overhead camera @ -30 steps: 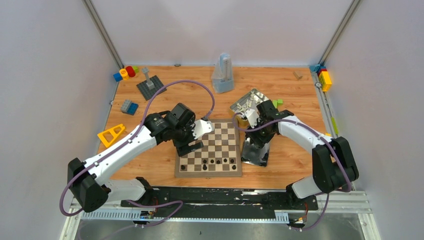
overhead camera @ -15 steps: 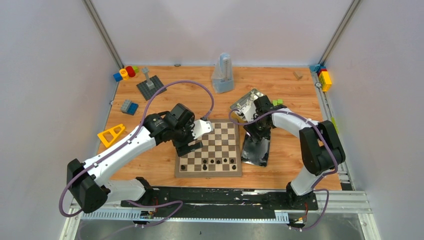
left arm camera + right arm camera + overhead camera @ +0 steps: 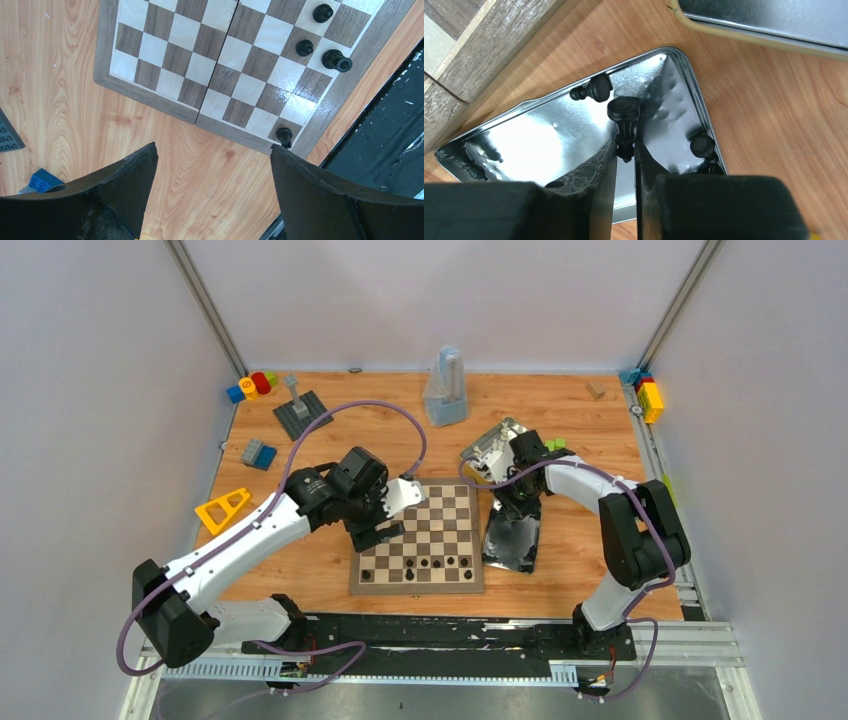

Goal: Set up the chess pieces on the board
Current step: Pick up the chess piece from the storage box, then place the chess piece on the chessboard.

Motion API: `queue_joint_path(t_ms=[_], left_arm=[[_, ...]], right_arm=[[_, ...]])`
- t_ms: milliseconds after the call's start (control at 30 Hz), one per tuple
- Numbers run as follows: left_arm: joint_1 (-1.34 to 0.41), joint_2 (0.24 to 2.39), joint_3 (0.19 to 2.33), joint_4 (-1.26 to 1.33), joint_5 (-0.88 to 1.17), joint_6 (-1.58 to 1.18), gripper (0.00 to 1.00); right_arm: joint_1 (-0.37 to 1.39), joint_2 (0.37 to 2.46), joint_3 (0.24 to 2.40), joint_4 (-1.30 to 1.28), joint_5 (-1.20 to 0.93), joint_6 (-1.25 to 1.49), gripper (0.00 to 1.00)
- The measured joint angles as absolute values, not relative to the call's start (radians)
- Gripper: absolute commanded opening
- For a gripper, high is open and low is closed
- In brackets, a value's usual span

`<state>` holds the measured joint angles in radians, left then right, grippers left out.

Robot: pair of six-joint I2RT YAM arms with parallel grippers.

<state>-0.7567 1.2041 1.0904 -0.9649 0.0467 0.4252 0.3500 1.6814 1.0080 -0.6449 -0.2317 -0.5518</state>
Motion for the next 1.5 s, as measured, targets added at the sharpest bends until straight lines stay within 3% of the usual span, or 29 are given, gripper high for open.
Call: queue_joint_path(t_ms=[267,467,900,1167,1500], left_arm=[[-0.734,1.201,1.085,-0.920,0.047,0.425,0.93],[-0.672,1.211,1.098,-0.850,0.107,0.398,0.94],[-0.563,1.370,1.281,-0.614,0.592,0.084,0.94],[-0.563,1.497,1.323,-0.482,0.818,-0.108,0.80],[-0.563,1.583,1.336,-0.412,0.942,-0.201,0.61]], right_arm=[[0.350,1.649,1.008,-0.673,-0.257,-0.551,0.03],[0.350,1.552,1.044,-0.765,-0.351,-0.532,0.01],[0.410,1.511,1.325,-0.913,-0.728,-0.464,0.02],[0.422,1.511,1.369,-0.943,-0.849,-0.442,0.03],[0.432,1.511,1.372,-0.947,-0.889,-0.429,0.03]])
